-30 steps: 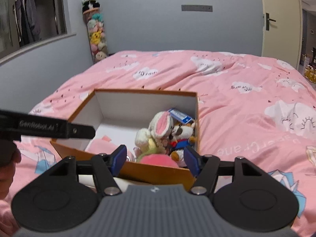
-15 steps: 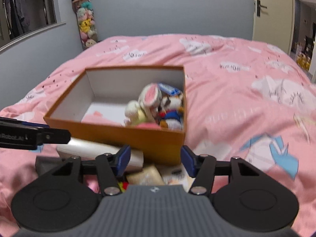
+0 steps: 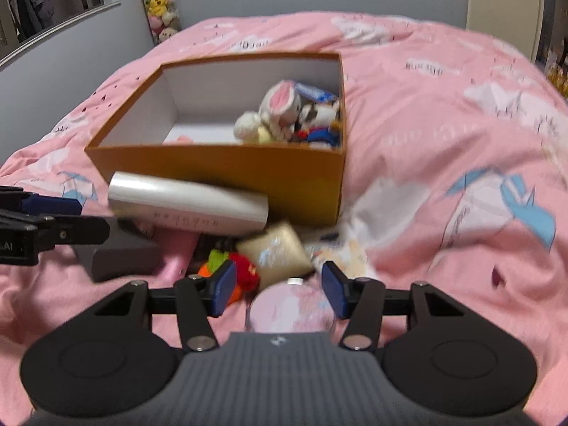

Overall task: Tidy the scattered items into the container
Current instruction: 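Grasp the orange crocheted persimmon with the left gripper while the right grasps the Vaseline tube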

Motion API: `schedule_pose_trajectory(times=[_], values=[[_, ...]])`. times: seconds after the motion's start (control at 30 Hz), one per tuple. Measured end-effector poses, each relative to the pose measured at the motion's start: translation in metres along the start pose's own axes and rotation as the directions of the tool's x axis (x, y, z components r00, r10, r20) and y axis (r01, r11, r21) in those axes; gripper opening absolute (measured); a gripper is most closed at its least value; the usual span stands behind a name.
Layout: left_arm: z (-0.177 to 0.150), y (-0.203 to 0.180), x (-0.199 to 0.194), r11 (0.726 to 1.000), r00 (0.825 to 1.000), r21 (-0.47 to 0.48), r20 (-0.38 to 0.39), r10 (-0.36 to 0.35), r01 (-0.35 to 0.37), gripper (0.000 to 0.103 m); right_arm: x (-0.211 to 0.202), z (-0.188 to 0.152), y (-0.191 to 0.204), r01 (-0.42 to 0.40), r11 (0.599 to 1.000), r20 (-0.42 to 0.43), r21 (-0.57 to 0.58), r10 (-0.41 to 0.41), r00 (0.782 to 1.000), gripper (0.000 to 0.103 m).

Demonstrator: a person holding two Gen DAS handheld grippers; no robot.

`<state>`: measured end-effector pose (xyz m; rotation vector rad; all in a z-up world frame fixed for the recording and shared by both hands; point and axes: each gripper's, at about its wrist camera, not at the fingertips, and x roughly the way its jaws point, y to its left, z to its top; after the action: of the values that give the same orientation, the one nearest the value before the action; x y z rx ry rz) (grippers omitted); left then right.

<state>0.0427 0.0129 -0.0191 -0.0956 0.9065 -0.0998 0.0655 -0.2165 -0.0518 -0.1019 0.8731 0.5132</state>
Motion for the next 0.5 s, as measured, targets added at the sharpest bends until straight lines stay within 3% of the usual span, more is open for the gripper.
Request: schedule_pose_trajectory(times=[0.13, 0.4, 0.5], values=[[-0.007, -0.007, 0.001, 0.998, 1.0, 0.06, -0.004, 0.015, -0.014, 0.076, 0.004, -0.007, -0.008, -0.008, 0.999, -0.037, 0.038, 0.01, 0.999, 0.058], [-0.002, -0.031, 0.014, 0.982, 0.997, 0.175, -0.022, -0.072, 0.075, 0.075, 0.01, -0.004, -0.017, -0.01, 0.999, -0.054, 0.038, 0.012, 0.998, 0.058], [0.002, -0.043, 0.029, 0.972, 0.994, 0.21, -0.058, -0.095, 0.105, 0.066, 0.01, -0.002, -0.02, -0.003, 1.0, -0.061, 0.011, 0.003, 0.998, 0.058]])
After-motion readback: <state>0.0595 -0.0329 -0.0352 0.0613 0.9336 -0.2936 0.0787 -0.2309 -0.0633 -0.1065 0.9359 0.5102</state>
